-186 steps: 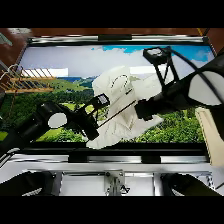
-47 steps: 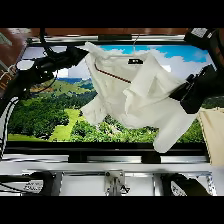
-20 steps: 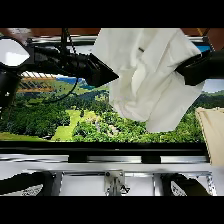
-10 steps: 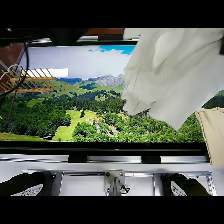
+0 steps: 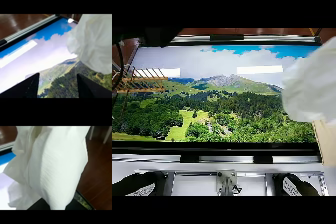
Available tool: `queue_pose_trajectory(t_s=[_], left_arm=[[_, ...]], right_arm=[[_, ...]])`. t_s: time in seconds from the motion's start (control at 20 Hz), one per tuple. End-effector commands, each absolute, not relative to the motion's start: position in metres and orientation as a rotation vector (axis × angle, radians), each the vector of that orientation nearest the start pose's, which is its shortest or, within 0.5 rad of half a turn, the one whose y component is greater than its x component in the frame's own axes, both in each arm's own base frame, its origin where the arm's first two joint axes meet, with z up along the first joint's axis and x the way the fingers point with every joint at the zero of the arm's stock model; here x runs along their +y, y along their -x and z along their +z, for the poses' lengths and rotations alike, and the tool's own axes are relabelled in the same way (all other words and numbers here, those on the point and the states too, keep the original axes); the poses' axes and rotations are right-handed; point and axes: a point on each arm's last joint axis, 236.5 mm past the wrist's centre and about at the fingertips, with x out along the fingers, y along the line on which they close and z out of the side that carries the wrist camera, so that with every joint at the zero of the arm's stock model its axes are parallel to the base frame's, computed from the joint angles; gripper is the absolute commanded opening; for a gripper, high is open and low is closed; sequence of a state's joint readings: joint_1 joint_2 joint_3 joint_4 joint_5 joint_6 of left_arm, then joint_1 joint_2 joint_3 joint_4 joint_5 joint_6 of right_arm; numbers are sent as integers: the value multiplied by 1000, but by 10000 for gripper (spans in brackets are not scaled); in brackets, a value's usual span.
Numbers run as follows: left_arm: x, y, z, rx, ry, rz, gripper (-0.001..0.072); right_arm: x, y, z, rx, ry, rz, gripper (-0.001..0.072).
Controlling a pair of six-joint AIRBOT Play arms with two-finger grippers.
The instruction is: Fold the shirts.
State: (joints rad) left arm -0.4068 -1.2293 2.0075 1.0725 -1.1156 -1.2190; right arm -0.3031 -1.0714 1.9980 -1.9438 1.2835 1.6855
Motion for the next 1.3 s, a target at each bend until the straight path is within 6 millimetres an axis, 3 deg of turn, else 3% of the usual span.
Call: queue_pose_trajectory(t_s=[0.0, 0.2, 0.35, 0.55, 0.75, 1.0, 1.25], left_arm=[[-242, -357, 394, 317, -173, -780, 555], [-234, -361, 391, 327, -189, -742, 555], [-234, -361, 391, 336, -171, -738, 555], [-233, -357, 382, 384, -154, -740, 555], [-232, -348, 365, 477, -145, -749, 555], [-227, -329, 340, 634, -115, -748, 532], [-225, -326, 335, 661, -114, -748, 532]], right_arm=[[-222, -311, 419, 303, -150, -738, 73], [-265, -300, 413, 292, -172, -841, 73], [-300, -280, 411, 282, -180, -940, 73], [-335, -247, 435, 198, -117, -1066, 73], [-357, -220, 446, 173, -55, -1171, 73], [-382, -201, 438, 183, -65, -1245, 73], [-406, -188, 429, 195, -70, -1297, 73]])
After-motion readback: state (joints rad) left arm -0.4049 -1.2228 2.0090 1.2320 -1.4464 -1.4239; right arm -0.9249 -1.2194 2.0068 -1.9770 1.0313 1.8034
